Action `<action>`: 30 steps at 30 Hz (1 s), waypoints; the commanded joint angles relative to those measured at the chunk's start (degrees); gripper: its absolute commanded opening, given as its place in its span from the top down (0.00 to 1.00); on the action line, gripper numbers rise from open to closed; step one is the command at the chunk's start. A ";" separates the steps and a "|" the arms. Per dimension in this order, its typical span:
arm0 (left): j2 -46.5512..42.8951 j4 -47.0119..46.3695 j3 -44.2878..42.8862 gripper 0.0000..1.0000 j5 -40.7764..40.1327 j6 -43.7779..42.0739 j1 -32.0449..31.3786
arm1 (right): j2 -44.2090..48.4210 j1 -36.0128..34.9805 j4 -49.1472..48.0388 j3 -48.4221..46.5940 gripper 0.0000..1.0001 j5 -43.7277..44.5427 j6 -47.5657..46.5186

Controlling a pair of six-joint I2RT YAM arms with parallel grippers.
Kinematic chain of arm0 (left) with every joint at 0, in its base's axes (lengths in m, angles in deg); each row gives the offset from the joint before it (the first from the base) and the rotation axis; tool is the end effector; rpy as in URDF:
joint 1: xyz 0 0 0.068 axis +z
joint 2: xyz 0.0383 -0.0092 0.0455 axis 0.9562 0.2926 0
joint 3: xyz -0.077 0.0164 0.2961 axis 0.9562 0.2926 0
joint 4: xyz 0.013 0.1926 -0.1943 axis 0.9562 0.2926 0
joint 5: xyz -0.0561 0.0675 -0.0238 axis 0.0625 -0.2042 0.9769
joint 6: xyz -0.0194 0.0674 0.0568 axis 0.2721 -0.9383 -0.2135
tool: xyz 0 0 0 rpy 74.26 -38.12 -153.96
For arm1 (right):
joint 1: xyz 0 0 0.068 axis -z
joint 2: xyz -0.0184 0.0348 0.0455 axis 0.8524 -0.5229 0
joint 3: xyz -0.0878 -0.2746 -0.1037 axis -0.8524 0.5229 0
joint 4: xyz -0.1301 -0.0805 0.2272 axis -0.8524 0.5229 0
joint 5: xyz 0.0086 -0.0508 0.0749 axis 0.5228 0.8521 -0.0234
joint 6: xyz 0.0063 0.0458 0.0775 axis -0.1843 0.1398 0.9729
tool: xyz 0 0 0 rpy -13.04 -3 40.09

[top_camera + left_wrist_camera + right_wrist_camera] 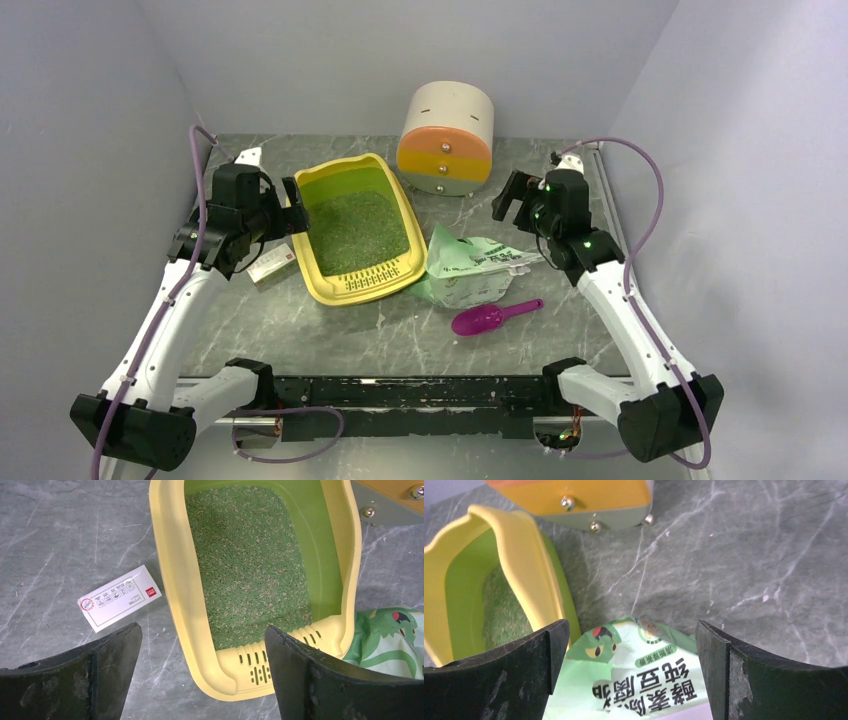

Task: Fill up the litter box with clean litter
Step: Adjust the litter box at the center of the board.

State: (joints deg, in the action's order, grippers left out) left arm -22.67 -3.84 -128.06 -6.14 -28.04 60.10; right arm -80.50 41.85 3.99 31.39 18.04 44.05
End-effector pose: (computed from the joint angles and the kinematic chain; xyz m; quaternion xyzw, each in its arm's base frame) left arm 0.2408 -0.0450 0.3590 -0.1053 0.8904 -0.0833 0.4349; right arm 0.2612 0.0711 0.3440 0.0850 0.8489 0.1527 0.4988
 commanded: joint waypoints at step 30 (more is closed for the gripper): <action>-6.08 -1.13 4.00 0.03 2.26 2.03 0.23 | -20.88 6.46 4.52 -12.69 0.00 -20.32 0.17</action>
State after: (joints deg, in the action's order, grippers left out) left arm -26.76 -4.78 -124.97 -5.42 -26.94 60.10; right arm -99.10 45.13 11.34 20.76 10.81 43.70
